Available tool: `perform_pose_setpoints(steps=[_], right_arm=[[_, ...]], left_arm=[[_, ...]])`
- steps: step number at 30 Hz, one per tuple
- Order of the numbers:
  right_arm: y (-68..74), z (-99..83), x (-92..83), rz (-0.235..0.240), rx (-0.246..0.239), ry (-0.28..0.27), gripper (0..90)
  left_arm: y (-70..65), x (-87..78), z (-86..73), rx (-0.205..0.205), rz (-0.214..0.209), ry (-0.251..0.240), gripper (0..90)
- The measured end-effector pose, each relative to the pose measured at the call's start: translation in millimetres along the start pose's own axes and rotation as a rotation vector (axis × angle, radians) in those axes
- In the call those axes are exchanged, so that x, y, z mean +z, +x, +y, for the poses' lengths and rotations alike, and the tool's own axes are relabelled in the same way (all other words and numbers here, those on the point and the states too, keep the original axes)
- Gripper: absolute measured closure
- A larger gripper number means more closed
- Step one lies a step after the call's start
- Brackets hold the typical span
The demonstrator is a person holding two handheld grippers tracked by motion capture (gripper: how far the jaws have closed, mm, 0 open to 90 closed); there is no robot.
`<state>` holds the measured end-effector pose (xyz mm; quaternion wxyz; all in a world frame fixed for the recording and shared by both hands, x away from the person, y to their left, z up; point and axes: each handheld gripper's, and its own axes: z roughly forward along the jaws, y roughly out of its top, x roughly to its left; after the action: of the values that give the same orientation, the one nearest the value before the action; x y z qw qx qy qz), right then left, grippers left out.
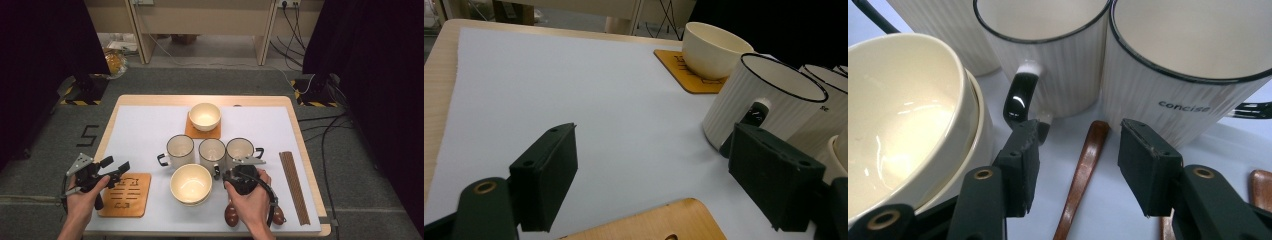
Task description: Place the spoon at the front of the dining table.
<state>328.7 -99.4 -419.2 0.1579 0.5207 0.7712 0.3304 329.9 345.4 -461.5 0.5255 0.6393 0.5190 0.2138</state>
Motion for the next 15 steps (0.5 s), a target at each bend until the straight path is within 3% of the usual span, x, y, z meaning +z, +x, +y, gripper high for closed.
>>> perform_pose_setpoints(steps=[15], right_arm=[[0.9,-6.9,7.2,0.001,-0.006,0.026,50.2]], left_arm=[[0.1,0.0,-0.4,0.0,0.0,0.001,19.0]])
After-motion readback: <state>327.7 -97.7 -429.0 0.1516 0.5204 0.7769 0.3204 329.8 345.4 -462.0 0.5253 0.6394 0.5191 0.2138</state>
